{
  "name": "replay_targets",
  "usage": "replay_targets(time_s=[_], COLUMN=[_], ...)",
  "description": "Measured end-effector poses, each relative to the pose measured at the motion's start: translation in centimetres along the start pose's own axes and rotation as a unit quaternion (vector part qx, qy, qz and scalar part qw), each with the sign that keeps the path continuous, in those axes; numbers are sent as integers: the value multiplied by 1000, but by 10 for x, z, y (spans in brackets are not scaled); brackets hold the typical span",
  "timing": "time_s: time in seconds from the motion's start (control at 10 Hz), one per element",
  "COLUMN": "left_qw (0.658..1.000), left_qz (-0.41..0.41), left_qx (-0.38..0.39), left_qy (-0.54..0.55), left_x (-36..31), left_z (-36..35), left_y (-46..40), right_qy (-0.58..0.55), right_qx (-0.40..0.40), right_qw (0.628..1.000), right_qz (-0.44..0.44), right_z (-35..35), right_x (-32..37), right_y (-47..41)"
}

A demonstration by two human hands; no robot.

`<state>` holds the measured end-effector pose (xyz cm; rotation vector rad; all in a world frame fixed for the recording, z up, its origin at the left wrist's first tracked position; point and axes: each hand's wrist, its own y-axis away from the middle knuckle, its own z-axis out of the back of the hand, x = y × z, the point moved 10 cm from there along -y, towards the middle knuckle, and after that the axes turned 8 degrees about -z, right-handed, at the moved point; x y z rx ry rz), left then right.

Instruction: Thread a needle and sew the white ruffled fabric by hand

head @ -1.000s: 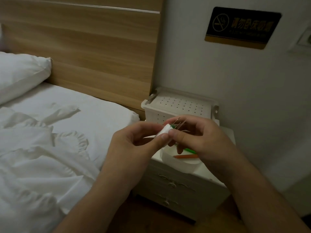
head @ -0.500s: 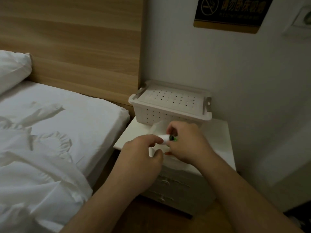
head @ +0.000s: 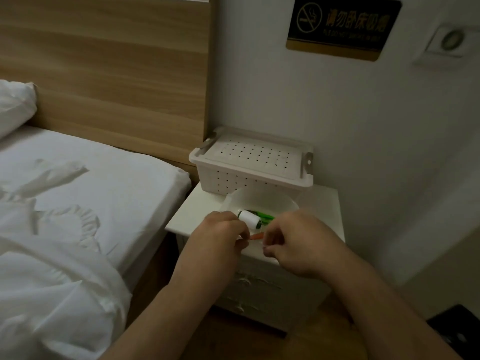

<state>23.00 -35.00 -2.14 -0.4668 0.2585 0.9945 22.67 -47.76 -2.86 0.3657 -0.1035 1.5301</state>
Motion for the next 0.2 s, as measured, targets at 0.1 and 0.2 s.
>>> replay_targets(time_s=[0.1,0.2], left_qw=[1000,997], left_qz=[1,14], left_qx=[-9,-52], left_qy=[3,63], left_x=[-1,2], left_z=[-2,6], left_y=[2,9], right_qy=[3,-20], right_qx=[-7,-6], right_qw=[1000,1000], right_qz=[-17,-14], right_z=[0,3], right_x=[-5,-5], right_y=[1,3])
